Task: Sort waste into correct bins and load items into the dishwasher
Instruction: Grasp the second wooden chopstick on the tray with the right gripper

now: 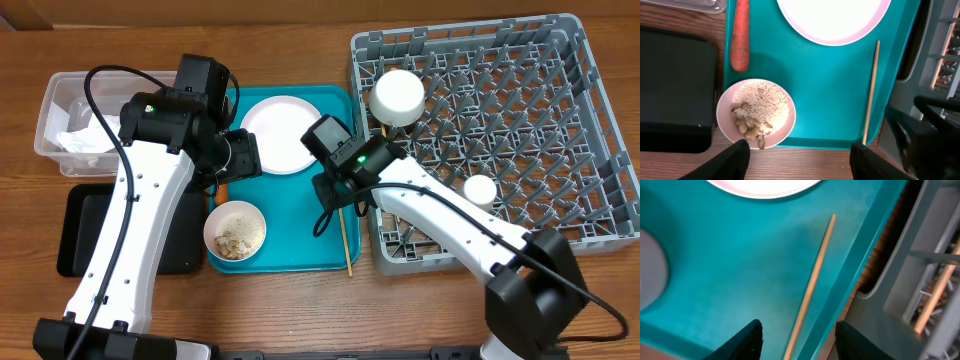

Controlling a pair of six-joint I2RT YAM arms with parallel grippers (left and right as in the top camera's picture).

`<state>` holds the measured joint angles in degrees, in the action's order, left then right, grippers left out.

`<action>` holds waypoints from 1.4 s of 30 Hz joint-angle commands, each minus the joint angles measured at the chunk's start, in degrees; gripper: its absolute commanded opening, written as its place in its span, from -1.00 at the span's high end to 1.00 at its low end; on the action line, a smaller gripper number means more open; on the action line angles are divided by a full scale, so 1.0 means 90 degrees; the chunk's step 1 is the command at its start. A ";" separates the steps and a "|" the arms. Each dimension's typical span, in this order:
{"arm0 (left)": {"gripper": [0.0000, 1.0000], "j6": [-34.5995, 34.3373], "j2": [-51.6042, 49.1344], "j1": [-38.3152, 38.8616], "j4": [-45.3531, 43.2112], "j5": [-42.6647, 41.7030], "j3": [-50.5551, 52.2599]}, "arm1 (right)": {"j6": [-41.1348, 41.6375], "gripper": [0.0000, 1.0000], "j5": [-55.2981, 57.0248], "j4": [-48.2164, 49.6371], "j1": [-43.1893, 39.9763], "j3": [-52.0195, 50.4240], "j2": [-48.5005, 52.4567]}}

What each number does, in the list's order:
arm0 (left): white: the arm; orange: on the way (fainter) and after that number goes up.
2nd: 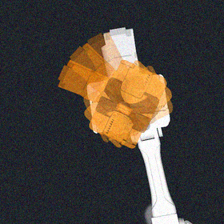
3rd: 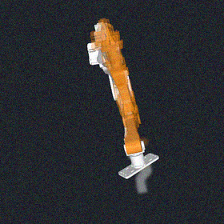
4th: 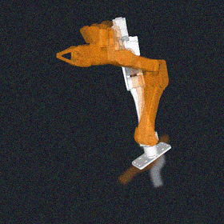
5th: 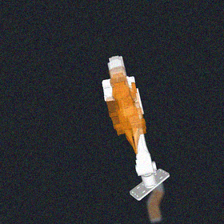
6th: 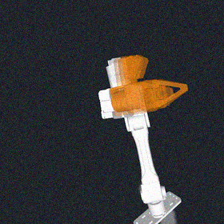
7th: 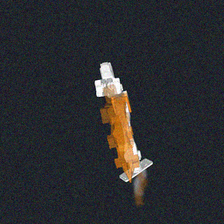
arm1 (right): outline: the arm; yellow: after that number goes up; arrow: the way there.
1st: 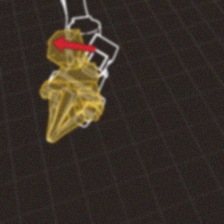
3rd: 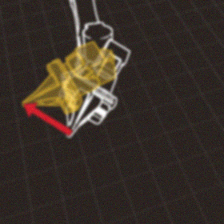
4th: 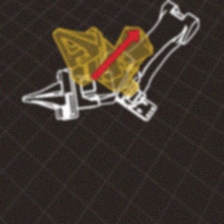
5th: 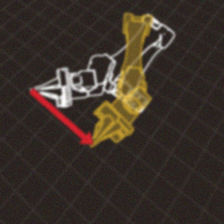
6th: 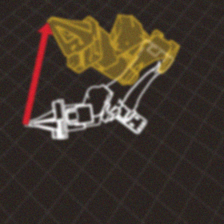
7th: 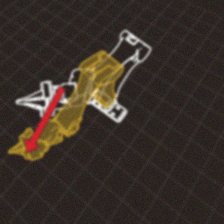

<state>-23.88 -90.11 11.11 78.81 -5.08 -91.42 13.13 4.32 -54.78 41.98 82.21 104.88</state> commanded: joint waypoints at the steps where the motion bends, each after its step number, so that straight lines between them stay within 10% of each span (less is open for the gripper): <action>1: -0.33 -0.0066 0.0061 -0.0024 0.0005 0.0066 0.0029 | 0.0063 0.02 0.0272 0.0056 -0.0029 -0.0136 0.0362; 42: -0.34 -0.0063 0.0058 -0.0024 -0.0097 0.0117 0.0029 | -0.0182 0.41 0.0525 -0.0053 0.0204 -0.0136 0.1525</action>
<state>-23.88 -90.11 11.11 78.11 -5.04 -91.42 11.77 8.47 -55.61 43.27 81.30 116.75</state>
